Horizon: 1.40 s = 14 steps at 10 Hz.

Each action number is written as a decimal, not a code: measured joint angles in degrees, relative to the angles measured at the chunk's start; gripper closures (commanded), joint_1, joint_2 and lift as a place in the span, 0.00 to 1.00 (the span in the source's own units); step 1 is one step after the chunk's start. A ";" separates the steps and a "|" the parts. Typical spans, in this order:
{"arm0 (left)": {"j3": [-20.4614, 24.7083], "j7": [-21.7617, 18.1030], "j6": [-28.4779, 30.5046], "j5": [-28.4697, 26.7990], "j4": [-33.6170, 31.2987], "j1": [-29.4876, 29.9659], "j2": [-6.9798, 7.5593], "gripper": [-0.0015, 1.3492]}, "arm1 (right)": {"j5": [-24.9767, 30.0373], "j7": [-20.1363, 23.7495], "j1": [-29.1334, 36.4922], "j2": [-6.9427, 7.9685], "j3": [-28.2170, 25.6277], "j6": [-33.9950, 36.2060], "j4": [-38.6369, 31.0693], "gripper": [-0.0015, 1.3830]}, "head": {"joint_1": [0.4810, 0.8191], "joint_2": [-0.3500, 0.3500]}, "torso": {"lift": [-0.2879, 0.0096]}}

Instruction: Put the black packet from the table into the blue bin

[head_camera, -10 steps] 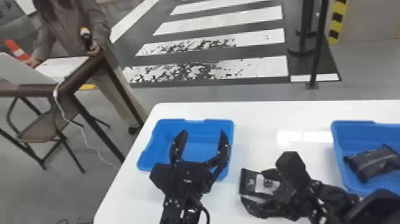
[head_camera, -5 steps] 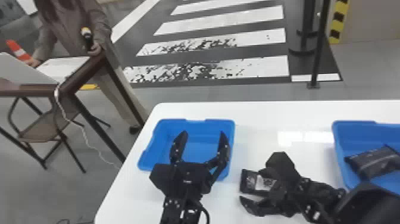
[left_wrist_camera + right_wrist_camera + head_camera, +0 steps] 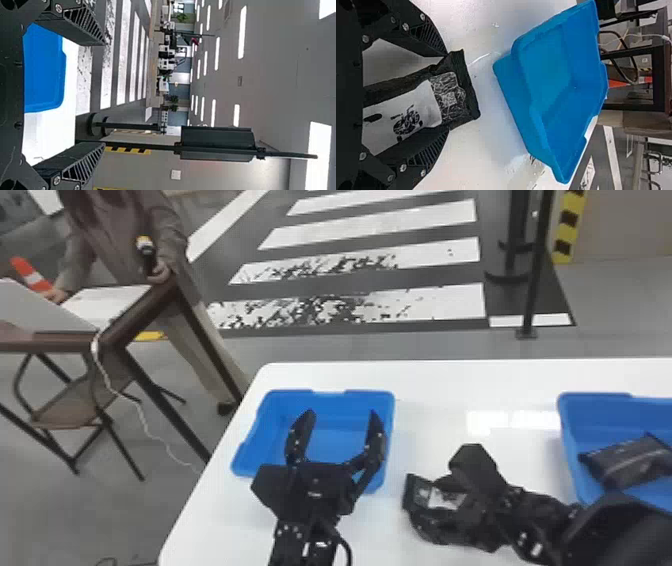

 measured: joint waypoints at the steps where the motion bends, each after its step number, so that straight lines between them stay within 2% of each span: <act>1: 0.00 0.00 0.00 0.00 0.00 0.03 -0.02 0.09 | 0.26 -0.18 -0.09 0.01 0.02 0.96 -0.47 0.68 | 0.63 0.99 | 0.60; 2: 0.00 0.00 0.00 0.00 0.00 0.10 -0.02 0.09 | 0.34 -0.47 -0.11 0.01 0.03 1.37 -0.91 0.75 | 0.63 0.99 | 0.60; 3: 0.05 0.00 0.00 0.00 0.00 0.11 0.00 0.09 | 0.35 -0.79 -0.07 0.02 0.03 1.54 -1.28 0.78 | 0.63 0.99 | 0.60; 5: 0.11 0.00 -0.01 0.04 0.00 0.20 0.01 0.09 | 0.04 -1.41 0.19 -0.06 0.02 1.70 -1.83 0.78 | 0.63 1.00 | 0.60; 7: 0.15 0.00 -0.23 0.18 -0.01 0.36 0.16 0.09 | -0.38 -2.76 2.21 -0.36 -1.45 -0.11 -5.72 0.78 | 0.63 1.00 | 0.60; 9: 0.09 0.00 -0.30 0.26 -0.05 0.45 0.18 0.09 | 2.17 -5.43 9.07 -0.19 -9.43 -2.99 -13.44 0.78 | 0.63 0.97 | 0.60; 11: 0.18 0.00 -0.38 0.44 -0.05 0.65 0.19 0.09 | 6.51 -7.79 17.52 0.33 -20.25 -5.02 -23.40 0.78 | 0.63 0.89 | 0.60; 14: 0.11 -0.09 -0.40 0.56 -0.07 0.75 0.27 0.09 | 11.97 -10.57 25.82 1.98 -35.97 -6.32 -31.42 0.78 | 0.63 0.64 | 0.60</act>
